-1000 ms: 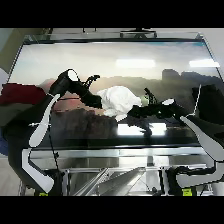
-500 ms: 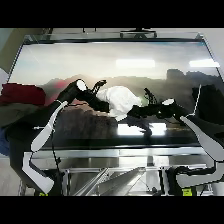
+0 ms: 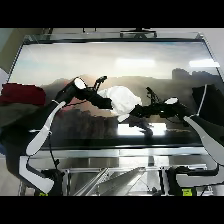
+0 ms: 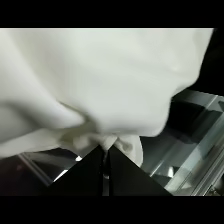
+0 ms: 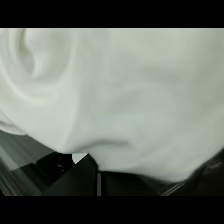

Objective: Fold the shirts.

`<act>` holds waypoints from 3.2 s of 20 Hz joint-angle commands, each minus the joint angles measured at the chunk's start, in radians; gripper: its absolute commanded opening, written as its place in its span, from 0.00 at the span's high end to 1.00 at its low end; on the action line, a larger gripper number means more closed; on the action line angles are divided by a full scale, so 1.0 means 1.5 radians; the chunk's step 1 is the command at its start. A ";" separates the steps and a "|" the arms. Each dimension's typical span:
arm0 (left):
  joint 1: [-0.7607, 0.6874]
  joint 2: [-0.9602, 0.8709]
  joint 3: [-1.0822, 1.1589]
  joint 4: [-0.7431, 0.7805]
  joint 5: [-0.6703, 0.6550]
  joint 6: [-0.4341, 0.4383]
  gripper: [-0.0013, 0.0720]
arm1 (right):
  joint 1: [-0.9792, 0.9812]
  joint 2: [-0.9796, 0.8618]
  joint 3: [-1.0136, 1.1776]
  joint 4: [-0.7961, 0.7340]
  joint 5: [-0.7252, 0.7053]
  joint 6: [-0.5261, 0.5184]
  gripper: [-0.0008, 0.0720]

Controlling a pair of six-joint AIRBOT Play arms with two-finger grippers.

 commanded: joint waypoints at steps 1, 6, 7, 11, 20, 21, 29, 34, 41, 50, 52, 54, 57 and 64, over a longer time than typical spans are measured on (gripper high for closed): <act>0.055 0.097 0.000 -0.027 -0.030 0.005 0.96 | -0.081 0.081 0.000 -0.123 0.047 0.066 0.97; 0.196 0.294 0.000 -0.133 -0.038 0.006 0.96 | -0.283 0.288 0.018 -0.135 0.108 0.080 0.97; 0.218 0.325 0.000 -0.165 -0.038 0.010 0.96 | -0.310 0.332 0.032 -0.131 0.116 0.079 0.97; 0.302 0.446 0.000 -0.289 -0.047 0.064 0.96 | -0.396 0.502 0.145 -0.080 0.143 0.079 0.97; 0.315 0.534 0.000 -0.274 -0.043 0.119 0.96 | -0.350 0.615 0.229 0.081 0.166 0.057 0.97; 0.296 0.502 0.000 -0.275 -0.043 0.122 0.96 | -0.317 0.590 0.209 0.080 0.165 0.057 0.97; 0.174 0.137 0.017 -0.275 0.129 0.235 0.96 | -0.056 0.209 0.116 0.065 -0.167 -0.086 0.97; 0.282 0.013 0.150 -0.268 -0.024 0.182 0.01 | -0.164 0.091 0.184 0.058 -0.092 -0.083 0.24; 0.368 0.032 0.025 0.005 -0.259 0.028 0.01 | -0.372 0.165 0.065 -0.108 0.216 0.030 0.40; 0.279 0.079 -0.327 -0.002 -0.082 0.081 0.04 | -0.448 0.326 -0.228 -0.374 0.142 0.224 0.17; 0.245 0.079 -0.327 -0.003 -0.049 0.080 0.04 | -0.447 0.326 -0.265 -0.355 0.120 0.223 0.17; 0.216 0.079 -0.314 -0.002 -0.018 0.080 0.04 | -0.444 0.326 -0.294 -0.330 0.102 0.200 0.17; 0.188 0.079 -0.286 -0.002 0.016 0.080 0.42 | -0.441 0.326 -0.320 -0.313 0.081 0.183 0.17; 0.162 0.079 -0.219 -0.002 0.033 0.080 0.95 | -0.441 0.209 -0.329 -0.097 0.071 0.010 0.42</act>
